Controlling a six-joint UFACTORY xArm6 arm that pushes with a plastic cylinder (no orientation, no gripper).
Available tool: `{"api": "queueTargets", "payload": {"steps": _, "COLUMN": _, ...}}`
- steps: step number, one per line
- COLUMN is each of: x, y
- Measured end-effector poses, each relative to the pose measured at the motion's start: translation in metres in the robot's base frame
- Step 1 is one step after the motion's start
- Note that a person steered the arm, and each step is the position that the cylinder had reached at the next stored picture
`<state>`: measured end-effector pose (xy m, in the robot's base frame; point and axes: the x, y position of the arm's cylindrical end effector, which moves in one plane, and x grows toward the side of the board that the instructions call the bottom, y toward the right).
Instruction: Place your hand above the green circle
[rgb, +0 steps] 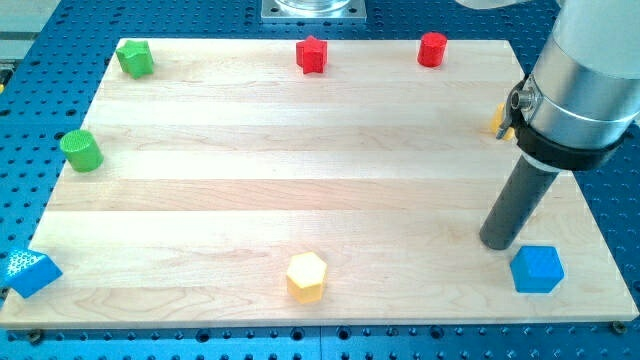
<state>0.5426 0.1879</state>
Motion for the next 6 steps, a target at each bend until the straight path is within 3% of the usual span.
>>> {"api": "queueTargets", "payload": {"steps": 1, "x": -0.006, "y": -0.022}}
{"api": "queueTargets", "payload": {"steps": 3, "x": -0.034, "y": -0.295}}
{"api": "queueTargets", "payload": {"steps": 5, "x": -0.098, "y": -0.294}}
{"api": "queueTargets", "payload": {"steps": 6, "x": -0.147, "y": -0.348}}
